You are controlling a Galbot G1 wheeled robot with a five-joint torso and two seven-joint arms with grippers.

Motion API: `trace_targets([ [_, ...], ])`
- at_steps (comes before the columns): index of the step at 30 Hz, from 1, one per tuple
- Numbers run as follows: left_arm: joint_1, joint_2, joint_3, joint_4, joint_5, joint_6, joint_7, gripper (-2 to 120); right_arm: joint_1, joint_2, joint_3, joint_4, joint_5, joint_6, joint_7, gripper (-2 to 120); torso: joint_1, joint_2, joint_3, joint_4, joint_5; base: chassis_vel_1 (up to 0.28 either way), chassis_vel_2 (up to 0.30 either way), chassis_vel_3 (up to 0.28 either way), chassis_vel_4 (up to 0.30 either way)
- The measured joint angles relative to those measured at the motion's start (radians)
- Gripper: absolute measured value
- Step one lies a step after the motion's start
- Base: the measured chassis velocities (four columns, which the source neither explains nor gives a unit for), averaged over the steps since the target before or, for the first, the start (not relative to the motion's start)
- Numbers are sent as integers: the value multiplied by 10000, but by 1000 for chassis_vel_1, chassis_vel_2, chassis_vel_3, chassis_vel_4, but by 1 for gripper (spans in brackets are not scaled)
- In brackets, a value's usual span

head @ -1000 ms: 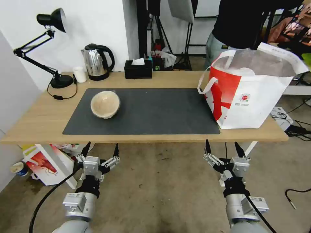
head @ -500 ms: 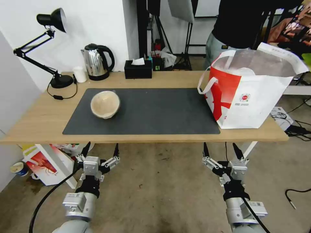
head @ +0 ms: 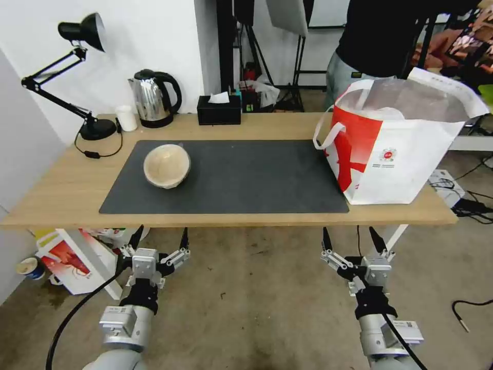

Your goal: Pick up the trash from the table and place it into the takeout bag.

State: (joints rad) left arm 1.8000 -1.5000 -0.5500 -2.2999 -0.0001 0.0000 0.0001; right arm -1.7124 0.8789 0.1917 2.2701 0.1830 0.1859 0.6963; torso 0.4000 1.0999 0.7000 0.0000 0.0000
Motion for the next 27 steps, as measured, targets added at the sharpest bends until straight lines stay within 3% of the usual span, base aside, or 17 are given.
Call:
trace_targets([
  [27,0,0,0,0,0,0,0,100,-55,-12,28,1,-38,8,-67,100,0,2,0,0,0,0,0,0,0],
])
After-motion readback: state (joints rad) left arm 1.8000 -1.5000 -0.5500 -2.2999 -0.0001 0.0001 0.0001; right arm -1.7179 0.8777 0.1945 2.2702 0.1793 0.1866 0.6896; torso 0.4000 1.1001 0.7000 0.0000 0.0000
